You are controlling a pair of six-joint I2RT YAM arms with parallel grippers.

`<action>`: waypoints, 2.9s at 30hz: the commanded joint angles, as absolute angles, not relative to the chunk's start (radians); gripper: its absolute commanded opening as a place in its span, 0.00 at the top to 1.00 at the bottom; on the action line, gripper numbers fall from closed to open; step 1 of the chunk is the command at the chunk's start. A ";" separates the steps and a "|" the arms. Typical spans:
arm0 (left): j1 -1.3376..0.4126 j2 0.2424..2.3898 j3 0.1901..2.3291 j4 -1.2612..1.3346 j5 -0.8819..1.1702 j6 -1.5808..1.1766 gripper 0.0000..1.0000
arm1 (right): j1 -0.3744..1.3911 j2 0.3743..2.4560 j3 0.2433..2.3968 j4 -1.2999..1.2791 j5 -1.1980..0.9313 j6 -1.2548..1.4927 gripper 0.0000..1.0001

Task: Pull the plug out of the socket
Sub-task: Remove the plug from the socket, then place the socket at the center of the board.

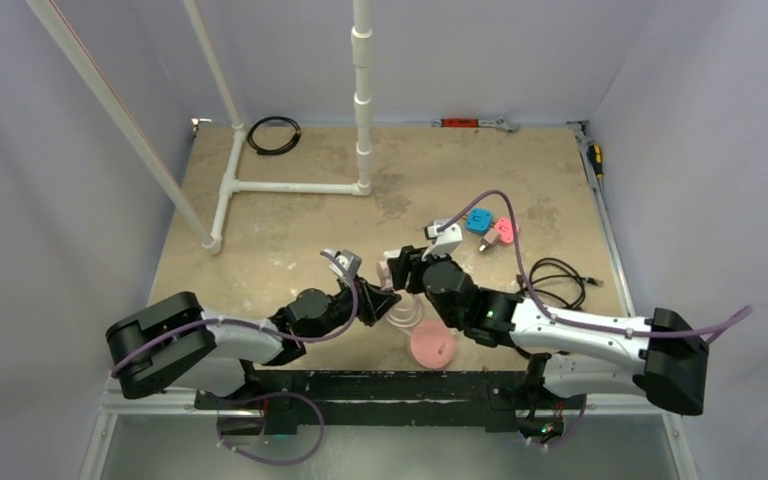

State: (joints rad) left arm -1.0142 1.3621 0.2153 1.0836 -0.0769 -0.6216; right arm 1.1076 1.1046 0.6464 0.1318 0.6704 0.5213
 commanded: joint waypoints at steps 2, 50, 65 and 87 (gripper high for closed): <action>-0.999 1.237 0.191 0.954 -0.268 -0.648 1.00 | 1.115 1.217 0.672 0.002 0.995 0.459 1.00; -0.745 1.350 0.804 0.330 0.337 -0.521 1.00 | 0.782 0.933 0.594 0.045 0.518 0.503 0.12; -0.735 1.803 1.098 0.392 0.130 -0.344 0.95 | 0.685 0.806 0.517 0.035 0.477 0.528 0.03; -0.691 1.776 1.043 0.439 0.021 -0.303 0.05 | 0.654 0.730 0.520 0.005 0.484 0.475 0.01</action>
